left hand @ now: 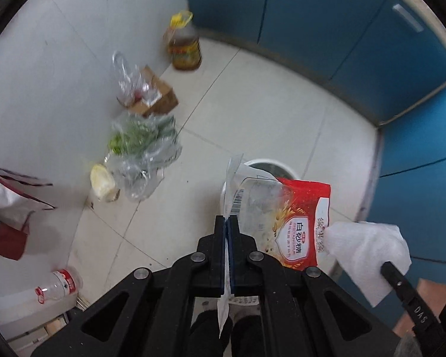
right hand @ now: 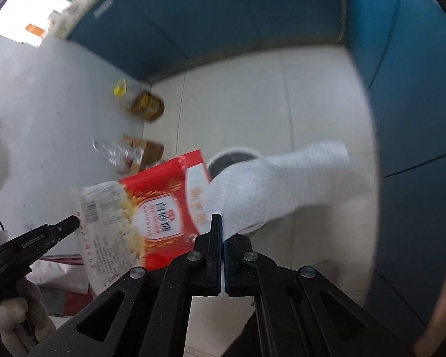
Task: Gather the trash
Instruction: 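Carry the paper towel and sugar bag over the trash bin, then open both tools to drop the towel and sugar bag into the bin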
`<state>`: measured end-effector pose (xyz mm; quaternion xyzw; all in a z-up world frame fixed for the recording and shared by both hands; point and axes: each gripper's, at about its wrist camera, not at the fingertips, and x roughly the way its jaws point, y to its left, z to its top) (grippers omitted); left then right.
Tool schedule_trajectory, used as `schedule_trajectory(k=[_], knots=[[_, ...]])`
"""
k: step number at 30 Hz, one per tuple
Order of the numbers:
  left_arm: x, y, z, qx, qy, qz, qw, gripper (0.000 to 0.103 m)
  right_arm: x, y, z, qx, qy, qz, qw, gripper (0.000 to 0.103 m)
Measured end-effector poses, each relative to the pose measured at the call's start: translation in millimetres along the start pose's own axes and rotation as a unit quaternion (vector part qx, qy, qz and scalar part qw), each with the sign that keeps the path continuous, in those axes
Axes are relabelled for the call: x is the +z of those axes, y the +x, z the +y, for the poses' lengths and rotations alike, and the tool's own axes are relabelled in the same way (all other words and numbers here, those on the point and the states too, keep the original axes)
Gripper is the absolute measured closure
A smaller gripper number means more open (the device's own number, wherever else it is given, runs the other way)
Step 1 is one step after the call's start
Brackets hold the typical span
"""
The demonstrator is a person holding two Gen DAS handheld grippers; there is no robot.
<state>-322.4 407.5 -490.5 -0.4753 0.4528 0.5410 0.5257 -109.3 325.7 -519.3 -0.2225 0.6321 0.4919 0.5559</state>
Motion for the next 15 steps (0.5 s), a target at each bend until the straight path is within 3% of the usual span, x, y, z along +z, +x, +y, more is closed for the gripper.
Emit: schedule_trajectory(k=[6,8,12,15], knots=[[12.5,136.4,-6.9,0.004,-0.012,0.036,0.9993,0.103,12.3,157.7,-29.5,0.025,0.018,0.057,0.998,0.102],[16.0,175.9,-10.5,-0.012,-0.024,0.059,0.9979,0.103,16.2,198.7,-39.0,0.026,0.016,0.067,0.997,0.102],[19.9,241.3,-20.3,-0.019,-0.021,0.086,0.9959,0.102,27.8,281.9,-57.2,0.022,0.008,0.089,0.996,0.102],[22.0,261.6,-23.3,-0.025,-0.022,0.106,0.9938,0.096,35.2,317.6,-59.8,0.008,-0.008,0.109,0.994,0.102]])
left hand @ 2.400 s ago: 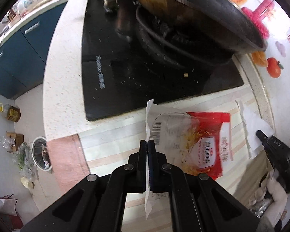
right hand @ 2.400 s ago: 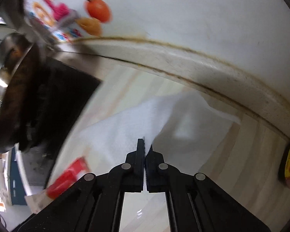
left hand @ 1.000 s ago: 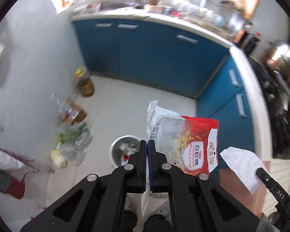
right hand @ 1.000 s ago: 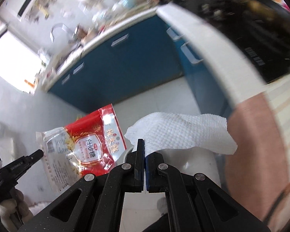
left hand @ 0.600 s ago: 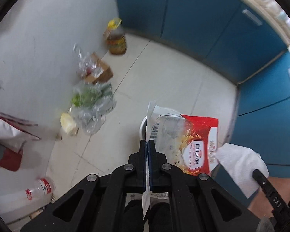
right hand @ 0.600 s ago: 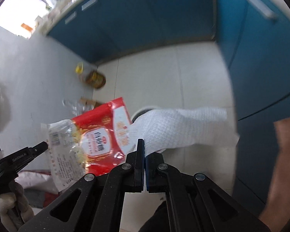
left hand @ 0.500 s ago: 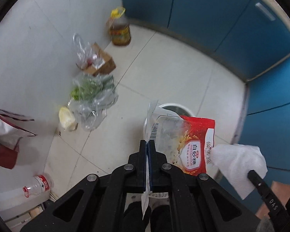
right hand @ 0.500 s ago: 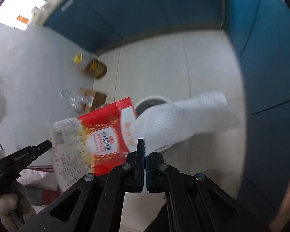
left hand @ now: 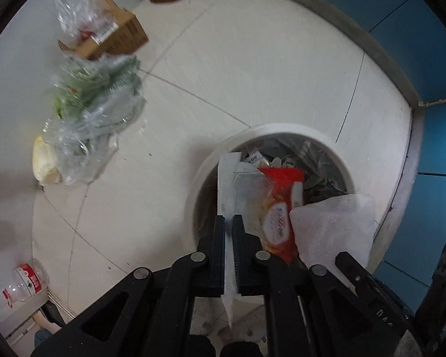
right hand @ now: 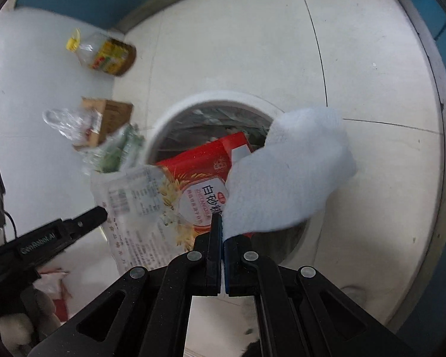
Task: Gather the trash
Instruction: 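Open both tools to drop the towel and sugar bag into the bin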
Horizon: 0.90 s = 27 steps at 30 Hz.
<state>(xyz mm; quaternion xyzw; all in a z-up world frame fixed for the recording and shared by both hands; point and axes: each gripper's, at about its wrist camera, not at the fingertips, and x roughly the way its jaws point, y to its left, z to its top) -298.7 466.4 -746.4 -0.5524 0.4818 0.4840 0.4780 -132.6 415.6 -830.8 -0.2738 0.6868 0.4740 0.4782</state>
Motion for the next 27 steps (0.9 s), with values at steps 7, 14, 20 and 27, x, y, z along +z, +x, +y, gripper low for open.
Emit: schedule_trajectory(k=[7,14,20,27], knots=[[-6.7,-19.2,-1.0,0.026,0.025,-0.029,0.9989,0.019,-6.4,-15.1,3.0,-0.027,-0.033,0.018,0.999,0.041],[-30.7,-78.3,0.3,0.055,0.056,-0.096,0.9923,0.000,-30.6,-95.8,22.1,-0.140,-0.110,-0.036,0.983,0.003],[-65.7,-139.2,0.1,0.062,0.052,-0.128,0.9885,0.000,-51.9,-168.1,39.9,-0.194,-0.140,-0.078,0.968,0.000],[-120.9,-232.2,1.3,0.055,0.043,-0.150,0.9863,0.000,-90.3,-275.8,70.6,-0.184,-0.151,-0.116,0.964,0.000]])
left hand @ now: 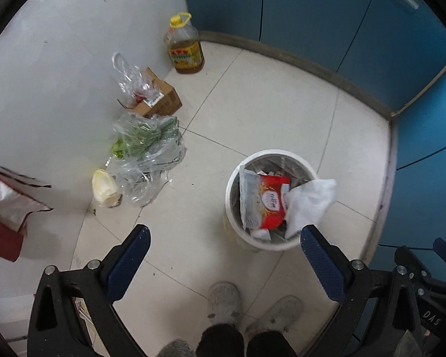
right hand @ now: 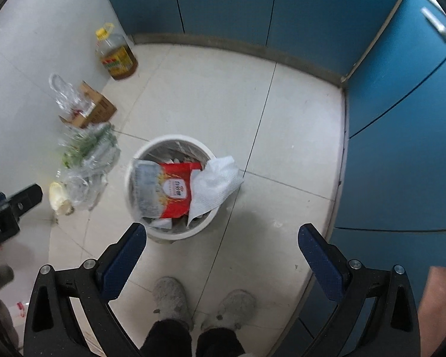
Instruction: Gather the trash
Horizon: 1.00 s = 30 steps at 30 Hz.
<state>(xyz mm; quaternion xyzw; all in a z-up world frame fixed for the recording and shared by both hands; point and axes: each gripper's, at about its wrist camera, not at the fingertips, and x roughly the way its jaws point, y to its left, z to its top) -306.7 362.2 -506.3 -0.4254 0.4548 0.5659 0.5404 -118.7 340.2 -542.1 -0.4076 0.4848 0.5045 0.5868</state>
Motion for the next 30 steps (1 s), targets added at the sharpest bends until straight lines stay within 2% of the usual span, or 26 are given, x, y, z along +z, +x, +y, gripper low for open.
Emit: schedule_trajectory(k=[7,12,20,25,30], knots=[[-27.3,-121.8,14.2,-0.004,-0.004,-0.026,0.9996,0.000,-23.8,-140.1,-2.6,0.008,-0.013,-0.046,0.999,0.000],[-45.9,-211.1,24.2,-0.017,0.012,-0.055,0.9983,0.000,-47.1,-244.9,4.4,0.008,-0.016,-0.080,0.997,0.000],[-85.2,-351.9,39.5,-0.061,0.053,-0.116,0.9900,0.000,-109.8,-419.2,20.6,-0.002,0.011,-0.152,0.988,0.000],[-106.2,-409.4,44.0,-0.081,0.065,-0.139,0.9849,0.000,-150.4,-493.8,20.8,-0.002,0.029,-0.186,0.982,0.000],[-126.6,-452.3,45.6,-0.093,0.060,-0.153,0.9821,0.000,-176.9,-547.8,14.4,0.028,0.040,-0.196,0.979,0.000]])
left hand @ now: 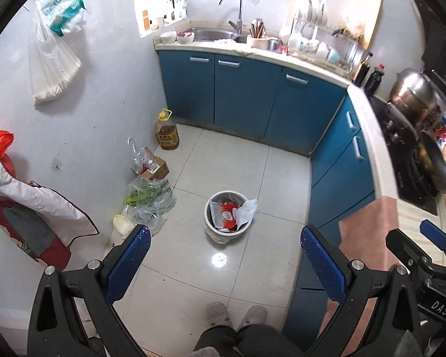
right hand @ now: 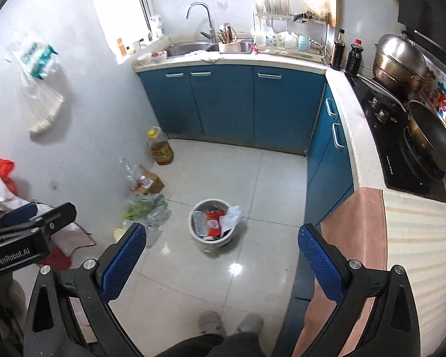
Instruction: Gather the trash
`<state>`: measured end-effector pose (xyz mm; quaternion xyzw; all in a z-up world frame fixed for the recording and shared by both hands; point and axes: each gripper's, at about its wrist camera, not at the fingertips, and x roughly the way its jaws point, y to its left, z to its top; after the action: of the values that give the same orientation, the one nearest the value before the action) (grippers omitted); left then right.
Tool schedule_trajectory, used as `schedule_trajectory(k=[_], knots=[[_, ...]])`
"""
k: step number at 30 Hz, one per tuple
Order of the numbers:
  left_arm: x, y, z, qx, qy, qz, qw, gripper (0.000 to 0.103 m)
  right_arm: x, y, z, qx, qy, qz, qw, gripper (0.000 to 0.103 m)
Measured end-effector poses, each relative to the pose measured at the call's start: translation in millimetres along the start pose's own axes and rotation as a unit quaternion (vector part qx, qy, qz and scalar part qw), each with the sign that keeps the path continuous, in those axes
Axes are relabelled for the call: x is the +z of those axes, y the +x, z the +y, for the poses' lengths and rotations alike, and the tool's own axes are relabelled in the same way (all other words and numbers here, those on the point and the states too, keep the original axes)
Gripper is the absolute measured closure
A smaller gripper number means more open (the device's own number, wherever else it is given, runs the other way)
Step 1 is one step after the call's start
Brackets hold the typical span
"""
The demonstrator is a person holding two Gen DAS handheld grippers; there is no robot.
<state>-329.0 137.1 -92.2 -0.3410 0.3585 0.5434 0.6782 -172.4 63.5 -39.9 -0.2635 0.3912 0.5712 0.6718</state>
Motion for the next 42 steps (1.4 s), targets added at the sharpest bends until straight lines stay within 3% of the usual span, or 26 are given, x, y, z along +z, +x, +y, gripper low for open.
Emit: schedule_trajectory(k=[8,21,42], knots=[[-16.7,-40.9,-9.0,-0.037,-0.021,0.018,0.9989,0.000,-10.6,-39.9,-11.5,0.084,-0.004,0.027,0.996,0.000],[-36.5,-67.0,-16.3,-0.036,-0.031,0.011,0.9988,0.000,-22.1,-54.6,-19.0,0.095,-0.016,0.022,0.995,0.000],[-34.5,-69.4,-21.3,-0.054,-0.021,0.016,0.9982,0.000,-24.8,-59.0,-29.3,0.089,-0.009,0.021,0.996,0.000]])
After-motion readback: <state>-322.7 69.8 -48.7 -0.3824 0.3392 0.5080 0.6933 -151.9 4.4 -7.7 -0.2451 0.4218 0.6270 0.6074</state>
